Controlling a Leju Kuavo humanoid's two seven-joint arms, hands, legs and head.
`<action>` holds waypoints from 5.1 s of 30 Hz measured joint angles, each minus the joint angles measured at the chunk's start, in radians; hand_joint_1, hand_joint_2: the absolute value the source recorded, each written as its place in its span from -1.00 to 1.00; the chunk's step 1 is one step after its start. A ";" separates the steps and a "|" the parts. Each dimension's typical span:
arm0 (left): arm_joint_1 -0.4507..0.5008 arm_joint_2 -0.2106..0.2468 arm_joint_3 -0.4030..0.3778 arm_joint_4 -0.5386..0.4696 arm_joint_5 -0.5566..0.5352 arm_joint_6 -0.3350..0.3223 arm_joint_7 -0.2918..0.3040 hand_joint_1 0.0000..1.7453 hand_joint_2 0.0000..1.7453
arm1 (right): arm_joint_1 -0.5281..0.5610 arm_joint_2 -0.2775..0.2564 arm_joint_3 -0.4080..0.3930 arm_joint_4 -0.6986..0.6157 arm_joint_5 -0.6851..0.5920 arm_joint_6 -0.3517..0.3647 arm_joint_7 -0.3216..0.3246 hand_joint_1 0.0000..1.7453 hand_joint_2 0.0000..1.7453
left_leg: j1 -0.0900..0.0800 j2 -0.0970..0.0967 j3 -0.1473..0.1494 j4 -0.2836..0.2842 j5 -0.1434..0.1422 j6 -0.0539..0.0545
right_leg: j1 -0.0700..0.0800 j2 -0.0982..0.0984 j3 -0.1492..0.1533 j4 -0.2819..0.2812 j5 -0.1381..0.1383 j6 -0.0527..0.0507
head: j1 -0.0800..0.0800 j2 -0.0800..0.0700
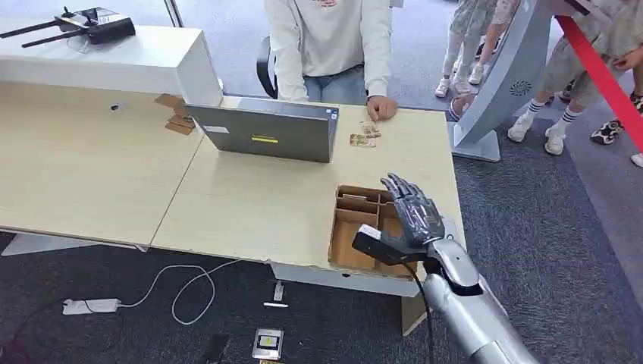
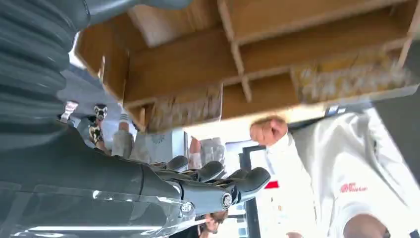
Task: Pass the card to the sensor for recognition and then transmit it.
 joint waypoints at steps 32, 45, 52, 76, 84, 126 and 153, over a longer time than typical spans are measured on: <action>-0.020 -0.036 0.000 0.000 0.007 0.067 0.020 -1.00 -1.00 | -0.062 -0.027 -0.021 0.057 -0.007 -0.008 -0.035 -1.00 1.00 | 0.000 0.000 0.000 0.000 0.000 0.000 | 0.000 0.000 0.000 0.000 0.000 0.000 | -0.001 0.000; -0.013 -0.019 0.000 0.000 -0.015 0.000 0.017 -1.00 -1.00 | -0.061 -0.020 -0.014 0.071 -0.008 -0.008 -0.036 -1.00 1.00 | 0.000 0.000 0.000 0.000 0.000 0.000 | 0.000 0.000 0.000 0.000 0.000 0.000 | 0.000 0.000; -0.014 -0.018 0.000 0.000 -0.020 0.003 0.017 -1.00 -1.00 | -0.062 -0.015 -0.013 0.077 -0.008 0.000 -0.035 1.00 1.00 | 0.000 0.000 0.000 0.000 0.000 0.000 | 0.000 0.000 0.000 0.000 0.000 0.000 | 0.000 0.000; -0.015 -0.011 0.000 0.000 -0.049 -0.003 -0.034 -1.00 -1.00 | -0.091 0.001 -0.003 0.125 -0.042 0.015 -0.059 1.00 1.00 | 0.000 0.000 0.000 0.000 0.000 0.000 | 0.000 0.000 0.000 0.000 0.000 0.000 | 0.000 0.000; -0.013 -0.009 0.000 0.000 -0.056 0.004 -0.059 -1.00 -1.00 | -0.093 0.001 -0.004 0.129 -0.041 -0.042 -0.057 1.00 1.00 | 0.000 0.000 0.000 0.000 0.000 0.000 | 0.000 0.000 0.000 0.000 0.000 0.000 | 0.000 0.000; -0.022 0.005 -0.084 0.000 -0.065 -0.005 -0.111 -1.00 -1.00 | -0.347 0.124 -0.086 0.218 0.047 -0.129 -0.105 1.00 1.00 | 0.000 0.000 0.000 0.000 0.002 -0.002 | 0.002 0.000 0.000 0.001 0.001 -0.001 | 0.000 0.000; -0.041 0.005 -0.186 0.000 -0.065 -0.014 -0.074 -1.00 -1.00 | -0.475 0.237 -0.070 0.483 0.090 -0.126 -0.104 -1.00 1.00 | 0.000 0.000 0.000 0.000 0.002 -0.002 | 0.002 0.000 -0.001 0.001 0.001 -0.001 | 0.000 0.000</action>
